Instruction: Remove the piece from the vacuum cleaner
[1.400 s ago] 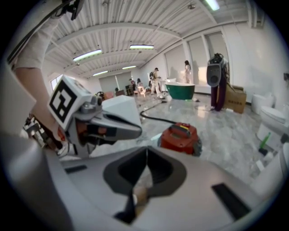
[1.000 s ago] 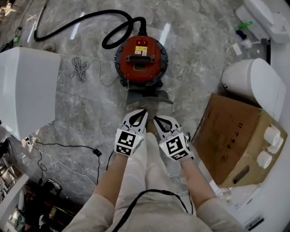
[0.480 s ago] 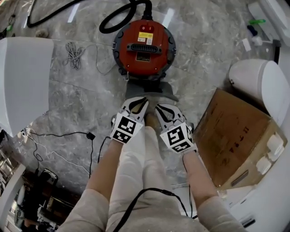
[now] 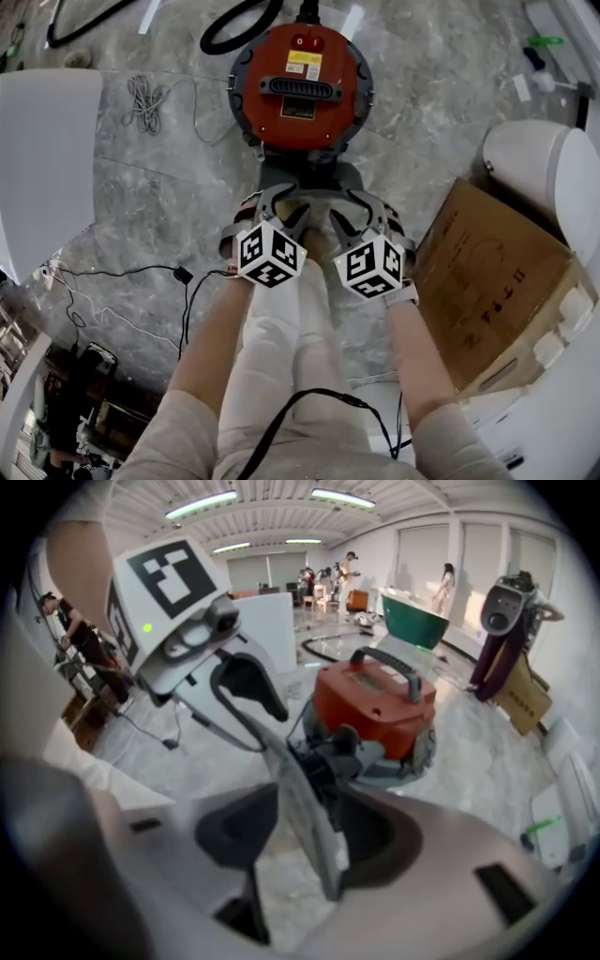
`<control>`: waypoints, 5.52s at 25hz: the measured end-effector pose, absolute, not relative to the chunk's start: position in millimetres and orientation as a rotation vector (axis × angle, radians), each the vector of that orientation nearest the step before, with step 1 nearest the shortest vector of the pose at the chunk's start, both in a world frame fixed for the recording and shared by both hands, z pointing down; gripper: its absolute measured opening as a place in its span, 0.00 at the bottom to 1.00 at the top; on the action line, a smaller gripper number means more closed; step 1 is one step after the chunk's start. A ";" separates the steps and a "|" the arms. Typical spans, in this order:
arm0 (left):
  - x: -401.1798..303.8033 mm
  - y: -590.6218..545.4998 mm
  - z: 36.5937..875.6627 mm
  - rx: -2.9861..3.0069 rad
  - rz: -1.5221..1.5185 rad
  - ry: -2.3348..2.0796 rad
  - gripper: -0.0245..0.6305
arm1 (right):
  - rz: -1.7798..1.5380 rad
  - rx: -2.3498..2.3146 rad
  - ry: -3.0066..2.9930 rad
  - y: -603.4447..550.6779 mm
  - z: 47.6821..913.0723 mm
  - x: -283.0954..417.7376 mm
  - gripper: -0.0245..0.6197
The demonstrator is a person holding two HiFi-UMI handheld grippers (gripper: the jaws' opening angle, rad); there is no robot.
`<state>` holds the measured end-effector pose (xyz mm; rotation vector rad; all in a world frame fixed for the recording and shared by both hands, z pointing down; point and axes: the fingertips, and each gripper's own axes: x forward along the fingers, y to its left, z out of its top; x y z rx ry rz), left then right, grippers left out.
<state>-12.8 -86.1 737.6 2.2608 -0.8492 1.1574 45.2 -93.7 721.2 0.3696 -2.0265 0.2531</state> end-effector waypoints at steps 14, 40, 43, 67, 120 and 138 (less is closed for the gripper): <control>-14.3 -75.1 791.5 2.314 1.485 -0.737 0.33 | 0.116 0.258 -1.935 -94.3 778.1 49.9 0.36; -25.3 -80.2 809.9 2.335 1.630 -0.934 0.13 | -0.046 0.411 -1.901 -99.7 792.1 56.4 0.10; -25.6 -77.5 809.6 2.332 1.630 -0.934 0.11 | -0.047 0.410 -1.903 -96.7 792.2 56.4 0.10; -27.3 -64.3 803.8 2.275 1.568 -0.995 0.09 | -0.062 0.438 -1.919 -86.5 782.5 55.5 0.09; -22.5 -22.4 690.4 2.283 1.515 -1.031 0.09 | 0.056 0.459 -2.022 -41.1 666.1 62.7 0.08; -19.9 -8.8 575.1 2.380 1.488 -0.987 0.09 | 0.102 0.466 -2.059 -27.2 552.9 64.5 0.08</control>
